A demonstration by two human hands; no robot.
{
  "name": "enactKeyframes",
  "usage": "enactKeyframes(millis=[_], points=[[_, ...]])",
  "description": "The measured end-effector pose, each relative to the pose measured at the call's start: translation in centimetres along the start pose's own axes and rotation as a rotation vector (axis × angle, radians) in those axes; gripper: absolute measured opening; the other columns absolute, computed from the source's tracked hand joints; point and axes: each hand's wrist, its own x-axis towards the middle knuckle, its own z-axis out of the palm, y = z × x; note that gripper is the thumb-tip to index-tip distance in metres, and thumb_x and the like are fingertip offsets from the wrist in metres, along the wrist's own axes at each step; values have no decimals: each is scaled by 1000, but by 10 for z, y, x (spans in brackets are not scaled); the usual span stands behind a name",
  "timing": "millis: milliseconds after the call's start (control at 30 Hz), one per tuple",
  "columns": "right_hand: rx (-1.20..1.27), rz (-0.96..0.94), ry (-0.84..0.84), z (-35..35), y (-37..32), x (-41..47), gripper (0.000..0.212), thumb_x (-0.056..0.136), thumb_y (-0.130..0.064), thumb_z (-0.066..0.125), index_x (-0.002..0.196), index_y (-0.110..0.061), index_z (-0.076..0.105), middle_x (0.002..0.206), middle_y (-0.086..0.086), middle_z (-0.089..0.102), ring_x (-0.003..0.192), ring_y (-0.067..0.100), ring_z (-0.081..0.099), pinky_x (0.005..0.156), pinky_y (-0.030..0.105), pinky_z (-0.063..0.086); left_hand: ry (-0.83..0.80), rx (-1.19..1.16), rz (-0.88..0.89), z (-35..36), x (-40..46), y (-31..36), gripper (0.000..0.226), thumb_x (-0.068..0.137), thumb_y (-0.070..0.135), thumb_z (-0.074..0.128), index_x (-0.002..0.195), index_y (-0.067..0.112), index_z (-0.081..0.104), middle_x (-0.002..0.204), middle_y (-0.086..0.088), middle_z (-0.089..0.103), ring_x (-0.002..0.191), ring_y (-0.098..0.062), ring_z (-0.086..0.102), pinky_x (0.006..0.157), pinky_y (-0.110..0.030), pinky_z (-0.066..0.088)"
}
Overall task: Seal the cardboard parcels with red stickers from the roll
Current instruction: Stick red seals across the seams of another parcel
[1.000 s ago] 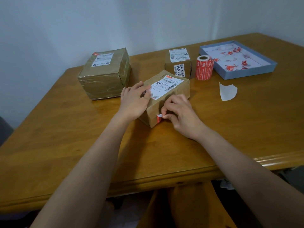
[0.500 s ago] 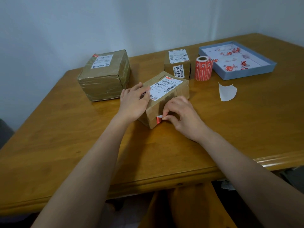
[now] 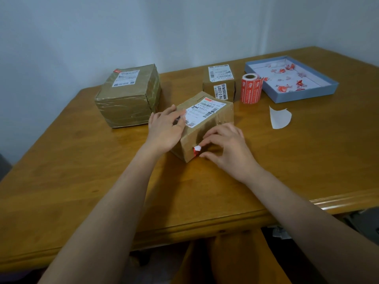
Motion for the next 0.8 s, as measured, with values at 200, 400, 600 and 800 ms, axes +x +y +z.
enactKeyframes(millis=[200,400,600,800], points=[[-145,-19,5,5,-5,4,22,76,-35,78,94,-26,69,107,-3,56,111,17,46,102,37,30,-5,9,-2,0,0,0,40,104,35,32,142,34,44,159,3,27,145,-26,20,120,-46,5],[-95,-53,58,6,-4,3,11,85,-33,69,91,-24,71,97,-7,58,103,13,49,102,34,30,-1,12,2,1,0,0,40,104,35,33,142,34,46,158,4,28,145,-26,21,120,-45,5],[-33,-62,44,7,-3,1,5,83,-21,72,86,-17,73,97,-2,60,101,16,52,107,42,34,4,-3,5,1,1,-2,39,103,34,34,140,35,47,158,4,29,145,-25,22,120,-46,6],[-14,-60,13,6,-3,0,4,81,-12,73,81,-14,70,99,0,61,104,20,53,111,45,30,5,-25,-7,0,0,0,39,103,35,35,139,34,48,158,4,29,145,-24,22,119,-46,7]])
